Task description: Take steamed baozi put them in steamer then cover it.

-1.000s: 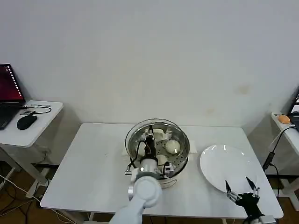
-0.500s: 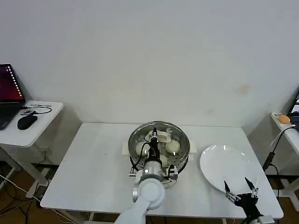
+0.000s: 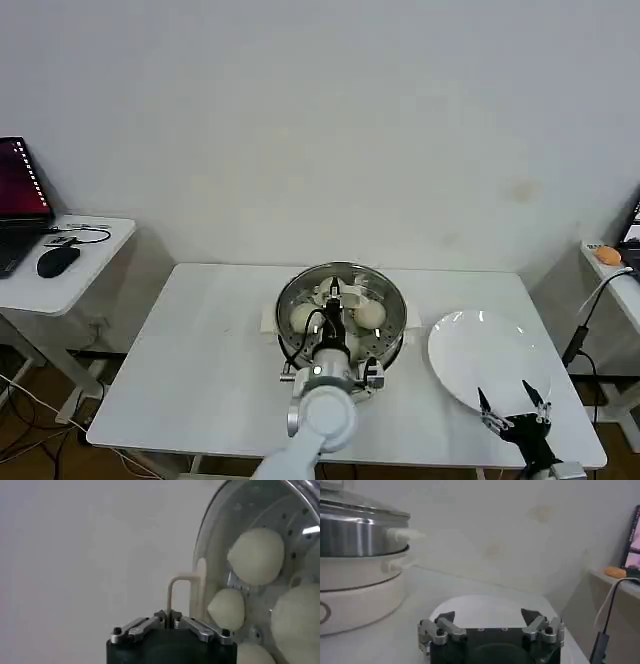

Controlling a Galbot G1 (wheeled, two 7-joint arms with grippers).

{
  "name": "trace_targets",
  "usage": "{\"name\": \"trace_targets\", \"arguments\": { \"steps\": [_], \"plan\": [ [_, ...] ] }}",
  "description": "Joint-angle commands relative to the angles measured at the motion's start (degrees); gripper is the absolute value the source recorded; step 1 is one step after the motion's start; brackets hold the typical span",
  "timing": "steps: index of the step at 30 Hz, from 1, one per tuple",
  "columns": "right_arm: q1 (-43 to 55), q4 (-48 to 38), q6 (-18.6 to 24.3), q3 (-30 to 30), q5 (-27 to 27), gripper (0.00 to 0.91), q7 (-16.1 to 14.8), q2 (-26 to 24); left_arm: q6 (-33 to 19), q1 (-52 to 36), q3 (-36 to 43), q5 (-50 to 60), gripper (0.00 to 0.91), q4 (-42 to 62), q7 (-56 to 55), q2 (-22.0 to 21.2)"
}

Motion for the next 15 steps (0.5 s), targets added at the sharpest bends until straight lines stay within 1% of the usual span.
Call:
{"name": "trace_targets", "arguments": {
  "steps": [1, 9, 15],
  "plan": [
    [0.0, 0.1, -0.1, -0.2, 0.1, 0.907, -0.1, 0.0, -0.6, 0.3, -0.2, 1.0, 0.907, 0.4, -0.2, -0.3],
    [0.0, 0.2, -0.2, -0.3, 0.1, 0.907, -0.1, 0.0, -0.7, 1.0, -0.3, 1.1, 0.907, -0.5, -0.1, -0.3],
    [-0.2, 0.3, -0.2, -0.5, -0.1, 0.907, -0.1, 0.1, -0.5, 1.7, 0.3, -0.8, 0.907, -3.9, 0.3, 1.3]
  ]
}}
